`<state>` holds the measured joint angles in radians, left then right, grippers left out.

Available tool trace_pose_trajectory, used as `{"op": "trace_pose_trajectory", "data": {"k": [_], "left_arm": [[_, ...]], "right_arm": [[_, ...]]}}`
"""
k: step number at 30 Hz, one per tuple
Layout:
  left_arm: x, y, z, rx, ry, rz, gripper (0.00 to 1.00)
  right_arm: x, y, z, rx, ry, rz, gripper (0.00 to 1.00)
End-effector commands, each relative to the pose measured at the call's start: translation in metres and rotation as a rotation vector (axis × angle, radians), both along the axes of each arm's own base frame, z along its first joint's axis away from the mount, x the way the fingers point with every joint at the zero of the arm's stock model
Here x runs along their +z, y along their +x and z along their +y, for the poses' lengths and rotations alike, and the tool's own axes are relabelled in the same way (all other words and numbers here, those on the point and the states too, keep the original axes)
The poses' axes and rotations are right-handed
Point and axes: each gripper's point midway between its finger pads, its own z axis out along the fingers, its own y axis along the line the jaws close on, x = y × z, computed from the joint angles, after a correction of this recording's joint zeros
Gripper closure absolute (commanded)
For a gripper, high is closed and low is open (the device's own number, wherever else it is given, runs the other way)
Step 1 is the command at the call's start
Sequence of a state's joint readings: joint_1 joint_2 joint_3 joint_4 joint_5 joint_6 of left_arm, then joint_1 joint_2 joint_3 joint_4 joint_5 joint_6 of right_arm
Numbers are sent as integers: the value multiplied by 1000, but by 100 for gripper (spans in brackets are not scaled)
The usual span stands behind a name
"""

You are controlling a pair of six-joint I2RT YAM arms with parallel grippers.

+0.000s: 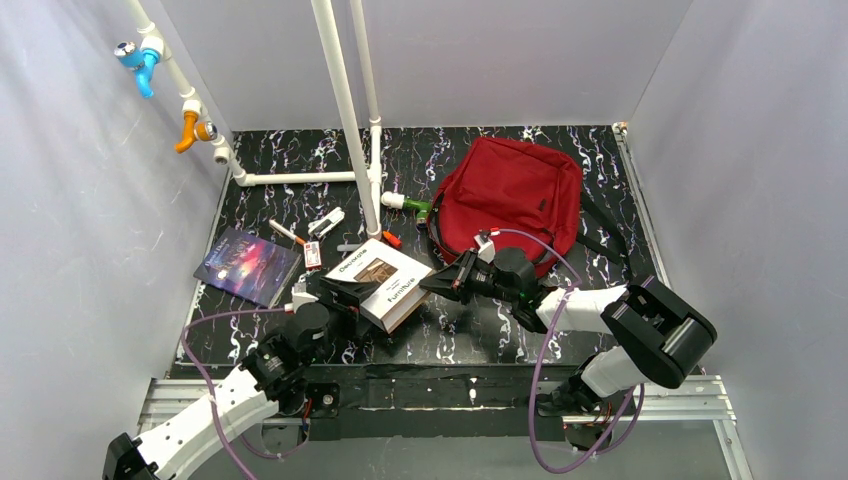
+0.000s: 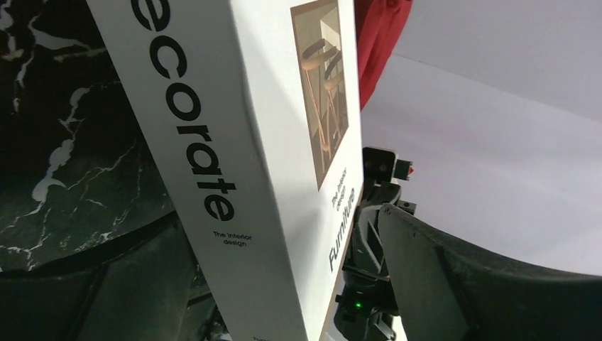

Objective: Pack the student bag
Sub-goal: Pick up the book from the center of the board.

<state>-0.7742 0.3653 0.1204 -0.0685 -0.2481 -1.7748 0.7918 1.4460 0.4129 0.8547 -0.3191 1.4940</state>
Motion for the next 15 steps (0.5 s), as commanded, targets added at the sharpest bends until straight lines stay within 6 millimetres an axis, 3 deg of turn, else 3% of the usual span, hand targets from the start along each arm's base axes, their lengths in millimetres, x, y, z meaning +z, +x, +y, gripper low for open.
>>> {"op": "trace_pose_trajectory", "data": {"k": [1,4,10,13,15], "left_arm": [[26,12,4,75,-94,-69,19],[25,10,4,72,-109,-51,36],[24,4,-1,38,-119,-25,59],[27,0,-2,6,-99,-34,69],[29,-6,-4,-27,-74,-33,72]], "right_arm": [[17,-3,0,12,42,-44,99],[17,-4,1,22,41,-50,99],[14,-8,-2,48,-3,-75,99],[7,-13,-5,89,-95,-131,72],[-10,-17,-13,157,-253,-198,57]]}}
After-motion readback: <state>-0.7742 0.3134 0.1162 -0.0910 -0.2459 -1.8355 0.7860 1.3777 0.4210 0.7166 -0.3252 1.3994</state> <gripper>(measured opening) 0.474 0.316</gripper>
